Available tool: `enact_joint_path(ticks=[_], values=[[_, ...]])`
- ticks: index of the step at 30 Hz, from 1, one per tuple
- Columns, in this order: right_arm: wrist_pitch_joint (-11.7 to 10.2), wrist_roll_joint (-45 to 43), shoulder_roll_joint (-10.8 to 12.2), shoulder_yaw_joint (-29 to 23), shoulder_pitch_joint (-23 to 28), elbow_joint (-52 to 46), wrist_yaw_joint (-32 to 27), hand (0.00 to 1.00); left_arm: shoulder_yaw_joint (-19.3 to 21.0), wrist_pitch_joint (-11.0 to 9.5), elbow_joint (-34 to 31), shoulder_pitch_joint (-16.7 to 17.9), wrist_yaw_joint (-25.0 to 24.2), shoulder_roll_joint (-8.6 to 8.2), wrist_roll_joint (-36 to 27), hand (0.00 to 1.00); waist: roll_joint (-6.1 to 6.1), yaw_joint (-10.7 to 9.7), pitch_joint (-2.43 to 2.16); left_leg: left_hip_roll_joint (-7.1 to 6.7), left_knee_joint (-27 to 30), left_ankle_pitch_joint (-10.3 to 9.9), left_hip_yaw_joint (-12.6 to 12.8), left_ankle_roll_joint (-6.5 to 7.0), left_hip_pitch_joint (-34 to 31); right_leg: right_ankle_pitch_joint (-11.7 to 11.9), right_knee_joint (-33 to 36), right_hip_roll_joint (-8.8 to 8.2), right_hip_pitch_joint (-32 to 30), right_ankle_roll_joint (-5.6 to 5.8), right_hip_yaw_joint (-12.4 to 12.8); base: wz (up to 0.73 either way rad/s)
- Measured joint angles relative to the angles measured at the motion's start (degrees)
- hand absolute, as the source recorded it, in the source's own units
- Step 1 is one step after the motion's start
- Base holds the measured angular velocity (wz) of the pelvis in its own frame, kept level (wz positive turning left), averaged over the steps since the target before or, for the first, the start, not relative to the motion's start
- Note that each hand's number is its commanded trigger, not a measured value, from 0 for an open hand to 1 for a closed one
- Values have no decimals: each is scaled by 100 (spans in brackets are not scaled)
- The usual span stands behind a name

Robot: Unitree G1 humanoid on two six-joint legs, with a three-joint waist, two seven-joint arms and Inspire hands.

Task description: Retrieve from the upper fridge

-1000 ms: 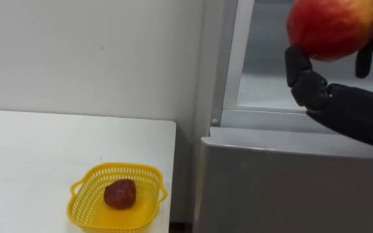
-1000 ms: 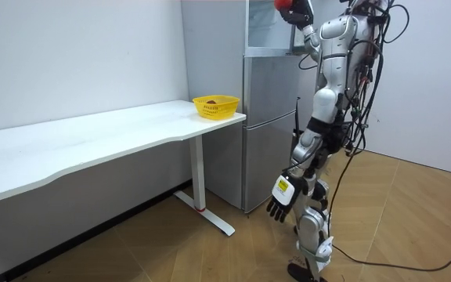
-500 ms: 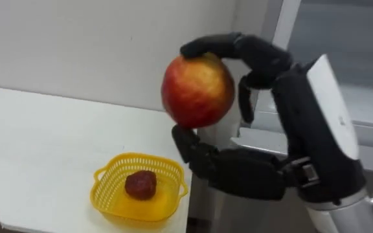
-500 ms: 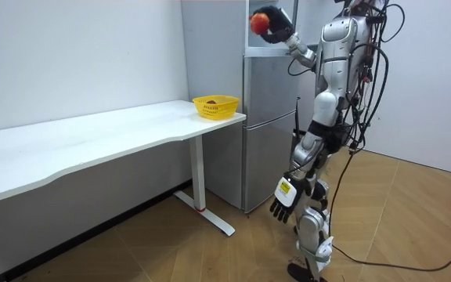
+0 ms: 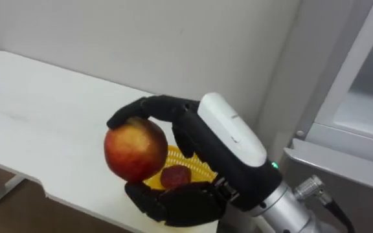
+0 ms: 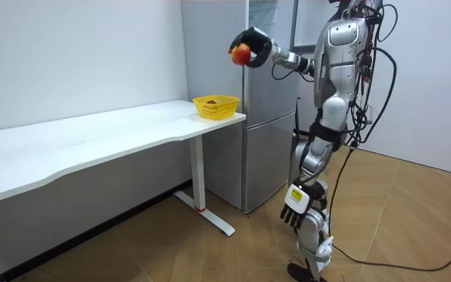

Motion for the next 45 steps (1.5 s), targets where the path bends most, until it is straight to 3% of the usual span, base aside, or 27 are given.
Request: enact_joint_path(ticks=[4, 7, 9, 12, 17, 20, 21, 25, 31, 32, 33, 34, 35, 45], values=[[35, -24, -54, -9, -134, 809, -3, 100, 18, 30, -4, 71, -4, 12, 19, 0, -84, -2, 7, -14, 95, 0, -83, 0, -49, 0, 0, -19, 28, 0, -59, 11], [105, -27, -270, -10, -350, 1488, -18, 100, 52, 33, -66, 106, -44, 35, 22, 0, -197, 100, 58, -31, 104, 0, -86, 0, -76, -1, -1, -35, 14, 2, -64, 0], [122, -22, -436, -10, -449, 1920, -26, 100, 154, 60, -81, 87, -106, 79, 32, 0, -288, 146, 39, -35, 118, -1, -113, -1, -107, -1, -6, -41, 10, 2, -99, 7], [196, -15, -582, -10, -673, 2495, -37, 100, 181, 66, -135, 102, -224, 168, 23, 0, -374, 138, 54, -43, 136, -1, -237, -5, -178, -1, -5, -59, 14, 1, -230, 19], [213, -7, -657, -107, -801, 3022, -168, 100, 173, 134, -301, 298, -300, 185, 34, 0, -396, 100, 47, -47, 163, -2, -373, -6, -249, -1, -13, -79, 27, 2, -373, 15], [218, -1, -750, -113, -838, 3288, -224, 100, 172, 139, -296, 313, -302, 186, 34, 0, -400, 115, 47, -44, 168, -1, -449, -7, -295, -1, -29, -81, 22, 2, -441, 13], [217, -1, -791, -112, -838, 3336, -227, 100, 176, 138, -289, 290, -302, 190, 33, 0, -440, 132, 21, -44, 171, 3, -460, -11, -297, -1, -35, -81, 21, 2, -449, 8], [204, 19, -815, -111, -853, 3628, -235, 100, 168, 138, -290, 287, -301, 197, 35, 0, -450, 138, 29, -43, 191, 17, -475, -15, -290, -2, -45, -86, 33, 2, -470, 2], [161, 189, -817, 31, -961, 3962, -246, 100, 47, 138, -291, 228, -278, 277, 33, 0, -561, 164, 106, -43, 186, 20, -474, -19, -304, -2, -99, -84, 41, 3, -491, 0], [167, 210, -817, 34, -964, 4012, -246, 81, 17, 138, -291, 205, -274, 293, 34, 0, -578, 175, 105, -44, 201, 20, -478, -19, -325, -2, -99, -87, 35, 3, -500, 0], [175, 228, -817, 34, -966, 4045, -246, 24, 11, 138, -286, 181, -270, 307, 34, 0, -566, 203, 122, -48, 223, 19, -474, -20, -341, -2, -100, -88, 29, 3, -499, 0], [175, 228, -817, 35, -966, 4064, -246, 8, 11, 138, -285, 171, -270, 312, 35, 0, -570, 227, 121, -48, 226, 19, -474, -20, -342, -2, -99, -88, 29, 3, -499, 0], [176, 221, -817, 34, -966, 4108, -246, 0, 16, 138, -286, 147, -270, 318, 35, 0, -571, 259, 121, -48, 227, 19, -472, -20, -344, -2, -98, -87, 25, 3, -497, 0], [300, 242, -816, 33, -966, 4270, -321, 0, 25, 242, -440, 191, -241, 316, 48, 0, -514, 447, 135, -48, 211, 16, -510, -24, -342, -2, -114, -80, 42, 2, -522, 1]])
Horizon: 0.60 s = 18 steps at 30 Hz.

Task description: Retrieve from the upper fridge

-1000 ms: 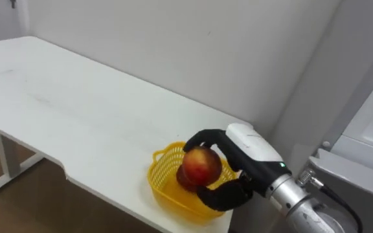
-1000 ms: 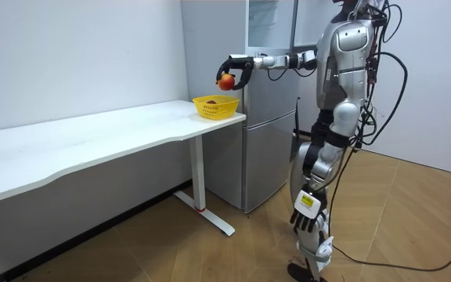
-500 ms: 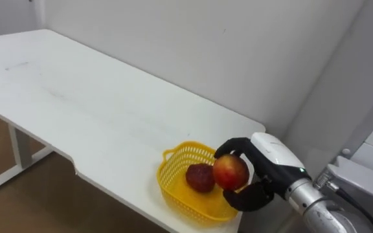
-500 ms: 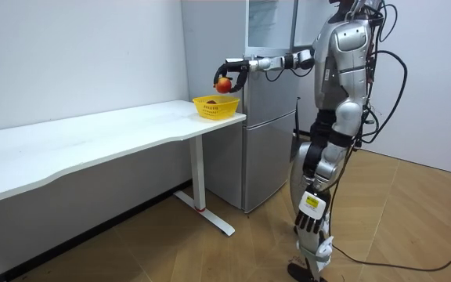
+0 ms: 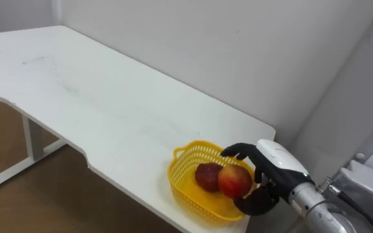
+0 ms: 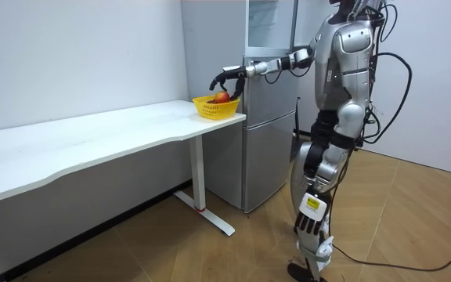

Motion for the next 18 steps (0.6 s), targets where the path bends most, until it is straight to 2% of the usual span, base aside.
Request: enact_joint_path(ticks=[8, 15, 18], values=[[33, 1, 1, 1, 0, 1, -86, 0, 47, 32, -75, 87, 6, -7, 42, 0, 64, 29, -19, -5, 3, 0, -25, 0, 2, 0, -86, 10, 53, 0, -14, 0], [48, 22, 2, 2, 0, 20, -167, 0, 169, 143, -98, 101, 75, -19, 40, 0, 183, 39, -66, -10, 55, 1, -37, 0, 17, 0, -91, 4, 101, 0, -31, 0], [53, 209, 2, 1, 0, 42, -167, 0, 206, 144, -112, 115, 124, -35, 43, 0, 200, 34, -70, -13, 65, 1, -39, -2, 17, 0, -89, -3, 108, 0, -32, 0]])
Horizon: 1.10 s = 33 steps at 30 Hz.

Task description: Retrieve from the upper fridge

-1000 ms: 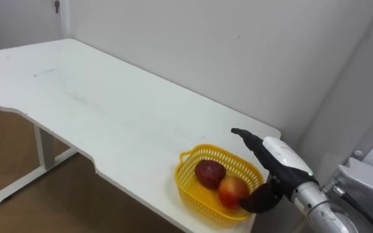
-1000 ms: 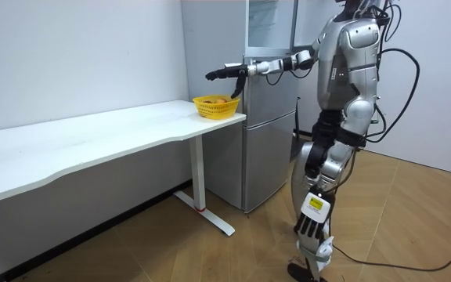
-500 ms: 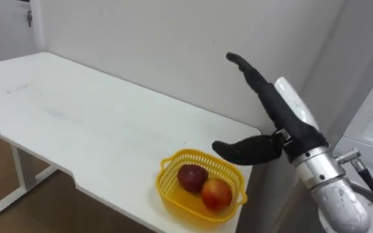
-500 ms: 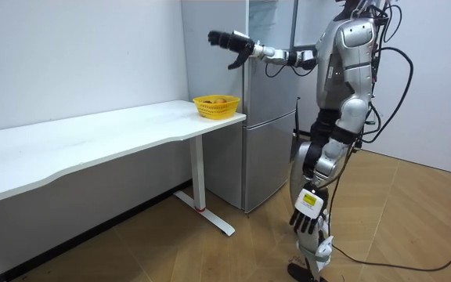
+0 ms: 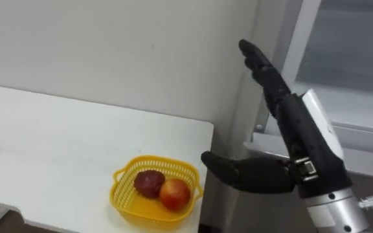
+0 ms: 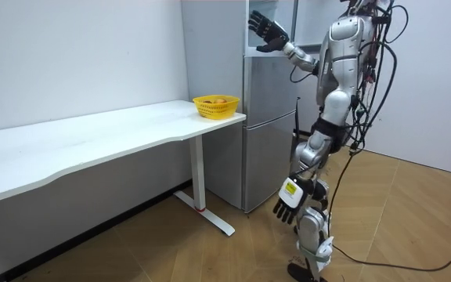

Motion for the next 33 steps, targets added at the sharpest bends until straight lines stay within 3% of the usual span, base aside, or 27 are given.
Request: enact_joint_path(ticks=[4, 9, 15, 27, 33], values=[[-135, -1, 149, -414, 276, 0, -337, 0, 0, -59, 75, 28, 70, -25, -49, 0, 22, -181, 9, 5, -24, -11, 123, 15, 42, 1, 34, 15, -31, 1, 87, -15], [-198, -100, 185, -837, 790, 9, -806, 0, -8, -59, 300, 78, 73, -58, -52, 0, 159, -495, 13, -2, -39, -18, 224, 25, 59, 6, 60, 29, -73, 10, 188, -10], [-190, -66, 223, -920, 1208, 105, -1117, 0, -32, -37, 333, 62, 94, -127, -51, 0, 311, -607, 16, -7, -51, -20, 412, 28, 44, 5, 150, 61, -225, 10, 383, -17], [-128, 713, 464, -950, 2242, 772, -1327, 0, -49, -19, 287, 94, 458, -168, -52, 0, 259, -611, -7, -5, -68, -20, 504, 28, 115, -2, 150, 94, -215, 17, 502, -5], [-133, 1777, 503, -953, 2258, 1514, -1469, 0, -60, -17, 289, 123, 576, -190, -261, 0, 285, -628, 4, -4, -103, -21, 620, 28, 118, -2, 205, 115, -304, 17, 605, -9]])
